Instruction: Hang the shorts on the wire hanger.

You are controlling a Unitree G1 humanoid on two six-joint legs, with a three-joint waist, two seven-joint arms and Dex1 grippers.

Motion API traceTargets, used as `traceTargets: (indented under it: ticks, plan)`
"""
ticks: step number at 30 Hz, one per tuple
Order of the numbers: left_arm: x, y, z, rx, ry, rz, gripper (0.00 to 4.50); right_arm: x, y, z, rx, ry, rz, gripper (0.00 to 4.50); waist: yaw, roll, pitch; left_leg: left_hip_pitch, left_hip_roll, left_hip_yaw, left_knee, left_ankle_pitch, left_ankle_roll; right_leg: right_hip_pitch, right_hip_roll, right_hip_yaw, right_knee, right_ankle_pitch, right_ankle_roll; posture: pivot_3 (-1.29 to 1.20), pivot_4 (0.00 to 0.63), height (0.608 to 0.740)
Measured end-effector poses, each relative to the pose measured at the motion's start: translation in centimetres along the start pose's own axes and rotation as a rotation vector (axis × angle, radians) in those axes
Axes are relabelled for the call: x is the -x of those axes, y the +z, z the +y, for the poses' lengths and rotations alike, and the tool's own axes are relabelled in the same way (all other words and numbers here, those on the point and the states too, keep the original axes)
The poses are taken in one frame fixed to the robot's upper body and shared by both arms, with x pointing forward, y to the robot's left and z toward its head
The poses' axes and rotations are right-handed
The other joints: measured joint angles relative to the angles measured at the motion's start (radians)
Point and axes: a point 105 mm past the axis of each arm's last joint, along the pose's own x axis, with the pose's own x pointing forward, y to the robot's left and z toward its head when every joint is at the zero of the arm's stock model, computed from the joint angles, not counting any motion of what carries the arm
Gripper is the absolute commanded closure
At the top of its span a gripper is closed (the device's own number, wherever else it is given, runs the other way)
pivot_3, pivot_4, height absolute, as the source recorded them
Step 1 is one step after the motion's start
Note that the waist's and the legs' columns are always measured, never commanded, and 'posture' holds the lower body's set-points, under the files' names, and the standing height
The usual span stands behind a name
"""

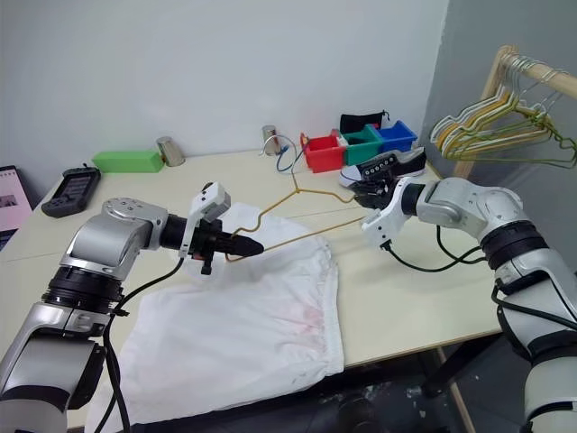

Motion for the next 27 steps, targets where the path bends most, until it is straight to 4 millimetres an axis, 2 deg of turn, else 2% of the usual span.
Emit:
traceTargets:
  ticks: [2, 4, 5, 6, 9, 11, 14, 21, 27]
  plan:
    - [0.0, 0.1, 0.3, -0.047, 0.029, 0.009, 4.50, 0.2, 0.0, 0.1, -0.074, 0.008, -0.002, 1.63, 0.000, 0.000, 0.000, 0.000, 0.000, 0.000, 0.000, 0.000, 0.000, 0.001, 0.000, 0.000, 0.000, 0.000, 0.000, -0.32, 0.000, 0.740]
    - [0.0, 0.0, 0.8, -0.122, 0.073, 0.030, 4.50, 0.4, 0.0, 0.6, -0.206, 0.039, 0.002, 1.26, 0.000, -0.001, -0.001, 0.001, 0.000, 0.000, 0.000, 0.000, 0.000, 0.002, 0.000, -0.001, -0.001, 0.000, 0.000, -0.32, 0.000, 0.740]
    - [-0.1, 0.0, 1.2, -0.193, 0.118, 0.054, 4.50, 0.7, 0.2, 0.9, -0.342, 0.071, -0.006, 1.02, 0.001, -0.001, -0.001, 0.001, 0.000, -0.001, 0.001, 0.000, 0.000, 0.002, 0.000, -0.001, -0.001, 0.000, 0.000, -0.32, 0.000, 0.740]
    - [-0.1, -0.1, 1.3, -0.205, 0.127, 0.058, 4.50, 0.8, 0.3, 0.9, -0.366, 0.079, -0.009, 0.85, 0.001, -0.001, -0.001, 0.001, 0.000, -0.001, 0.001, 0.000, 0.000, 0.002, 0.000, -0.001, -0.001, 0.000, 0.000, -0.32, 0.000, 0.740]
    - [-0.2, 0.0, 1.9, -0.295, 0.193, 0.069, 4.50, 1.5, 0.9, 0.4, -0.553, 0.132, -0.041, 0.12, 0.001, -0.001, -0.001, 0.001, 0.000, -0.001, 0.001, 0.000, 0.000, 0.002, 0.000, -0.001, 0.000, 0.000, 0.000, -0.32, 0.000, 0.740]
    - [-0.4, 0.4, 2.4, -0.372, 0.257, 0.068, 4.50, 2.0, 1.1, -0.9, -0.681, 0.121, -0.056, 0.06, 0.002, -0.001, -0.001, 0.000, 0.000, -0.002, 0.001, 0.000, 0.000, 0.002, 0.000, -0.002, 0.000, 0.000, 0.000, -0.32, 0.000, 0.740]
    - [-0.9, 0.9, 2.8, -0.449, 0.323, 0.053, 4.50, 2.4, 1.0, -1.4, -0.797, 0.106, -0.043, 0.06, 0.006, -0.002, -0.003, 0.000, 0.000, -0.002, 0.001, 0.000, 0.000, 0.002, 0.000, -0.002, 0.000, 0.000, 0.000, -0.32, 0.000, 0.740]
    - [-1.3, 2.4, 2.2, -0.624, 0.409, 0.019, 4.50, 2.6, 0.8, 1.5, -0.948, 0.172, 0.039, 0.06, 0.006, -0.002, -0.003, -0.002, 0.000, -0.002, 0.001, 0.000, 0.000, -0.001, 0.000, -0.002, 0.000, 0.000, 0.000, -0.31, 0.000, 0.740]
    - [-1.4, 3.6, 1.6, -0.778, 0.439, 0.027, 4.50, 2.0, 0.0, 1.7, -0.925, 0.128, 0.115, 0.06, 0.004, -0.002, -0.004, -0.002, 0.000, -0.001, 0.001, 0.000, 0.000, -0.001, 0.000, -0.002, 0.000, 0.000, 0.000, -0.31, 0.000, 0.740]
